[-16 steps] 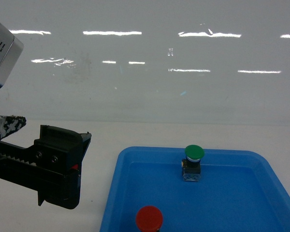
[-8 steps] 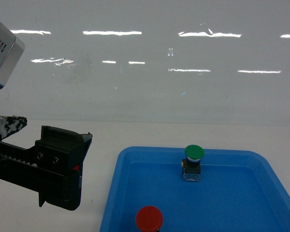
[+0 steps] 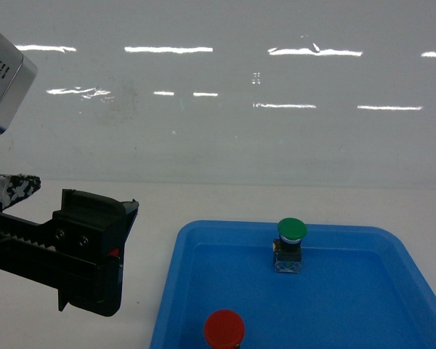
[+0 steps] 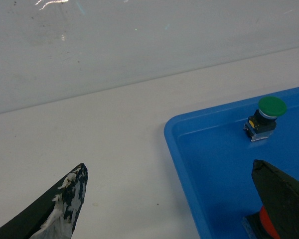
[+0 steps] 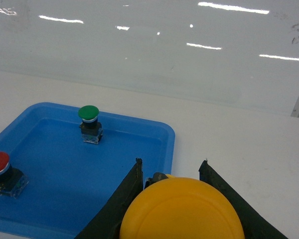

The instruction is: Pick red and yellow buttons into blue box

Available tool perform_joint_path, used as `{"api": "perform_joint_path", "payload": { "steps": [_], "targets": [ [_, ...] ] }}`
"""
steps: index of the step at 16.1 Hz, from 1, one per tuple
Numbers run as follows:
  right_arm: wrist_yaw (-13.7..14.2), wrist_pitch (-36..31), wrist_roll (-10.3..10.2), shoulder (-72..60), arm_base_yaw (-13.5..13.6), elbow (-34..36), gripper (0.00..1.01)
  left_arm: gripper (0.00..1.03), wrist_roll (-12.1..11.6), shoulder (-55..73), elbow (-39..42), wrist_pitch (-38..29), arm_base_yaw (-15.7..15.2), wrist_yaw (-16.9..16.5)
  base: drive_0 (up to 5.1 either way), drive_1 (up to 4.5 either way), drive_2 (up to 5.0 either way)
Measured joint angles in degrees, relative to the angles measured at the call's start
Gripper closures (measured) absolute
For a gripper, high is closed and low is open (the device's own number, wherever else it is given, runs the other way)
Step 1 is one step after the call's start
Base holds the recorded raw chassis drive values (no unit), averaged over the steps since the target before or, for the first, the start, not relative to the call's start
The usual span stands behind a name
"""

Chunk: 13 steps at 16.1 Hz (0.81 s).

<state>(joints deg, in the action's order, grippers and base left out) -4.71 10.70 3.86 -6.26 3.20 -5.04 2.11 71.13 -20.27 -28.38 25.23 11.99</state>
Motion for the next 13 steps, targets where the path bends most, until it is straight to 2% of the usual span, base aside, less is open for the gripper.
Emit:
{"api": "perform_joint_path", "payload": {
  "steps": [3,13],
  "targets": [
    [-0.72,0.61,0.09,0.0,-0.26,0.0,0.7,0.05,0.0,0.0,0.0,-0.02,0.0,0.0,0.0,0.0,0.0],
    [-0.17,-0.2,0.07,0.02,-0.63,0.0,0.7,0.05,0.0,0.0,0.0,-0.02,0.0,0.0,0.0,0.0,0.0]
  ]
}}
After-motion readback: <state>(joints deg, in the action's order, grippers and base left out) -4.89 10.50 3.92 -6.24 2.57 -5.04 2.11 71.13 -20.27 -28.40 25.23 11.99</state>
